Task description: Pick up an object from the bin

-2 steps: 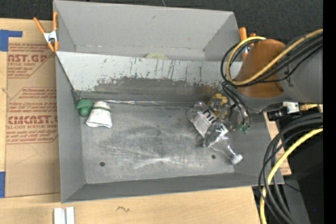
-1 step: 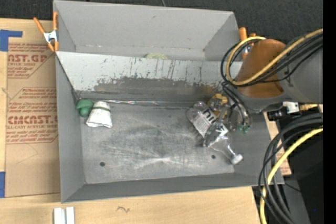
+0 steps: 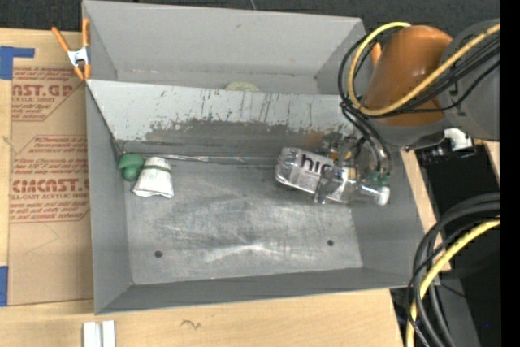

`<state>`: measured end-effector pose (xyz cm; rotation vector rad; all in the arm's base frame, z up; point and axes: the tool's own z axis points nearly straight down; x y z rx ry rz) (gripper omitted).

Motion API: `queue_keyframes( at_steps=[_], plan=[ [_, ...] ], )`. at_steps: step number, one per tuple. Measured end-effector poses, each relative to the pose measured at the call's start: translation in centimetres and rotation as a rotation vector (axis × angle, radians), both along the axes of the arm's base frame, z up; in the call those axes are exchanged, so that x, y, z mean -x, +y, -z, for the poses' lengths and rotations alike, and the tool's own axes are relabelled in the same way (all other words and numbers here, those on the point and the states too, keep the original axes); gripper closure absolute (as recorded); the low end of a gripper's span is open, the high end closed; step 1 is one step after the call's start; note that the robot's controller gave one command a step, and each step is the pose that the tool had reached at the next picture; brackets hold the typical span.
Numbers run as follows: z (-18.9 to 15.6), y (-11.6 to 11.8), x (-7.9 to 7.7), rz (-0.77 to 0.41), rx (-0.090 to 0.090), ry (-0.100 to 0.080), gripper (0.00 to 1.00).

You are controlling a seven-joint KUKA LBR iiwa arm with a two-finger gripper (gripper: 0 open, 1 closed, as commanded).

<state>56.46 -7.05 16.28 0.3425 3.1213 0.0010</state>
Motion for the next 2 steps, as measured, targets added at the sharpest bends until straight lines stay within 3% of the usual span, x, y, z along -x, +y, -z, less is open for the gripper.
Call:
queue_keyframes(
  at_steps=[1,2],
  plan=[
    [0.0,0.0,0.0,0.000,0.000,0.000,1.00],
    [-4.3,0.1,-0.6,0.000,-0.001,0.006,1.00]
  ],
)
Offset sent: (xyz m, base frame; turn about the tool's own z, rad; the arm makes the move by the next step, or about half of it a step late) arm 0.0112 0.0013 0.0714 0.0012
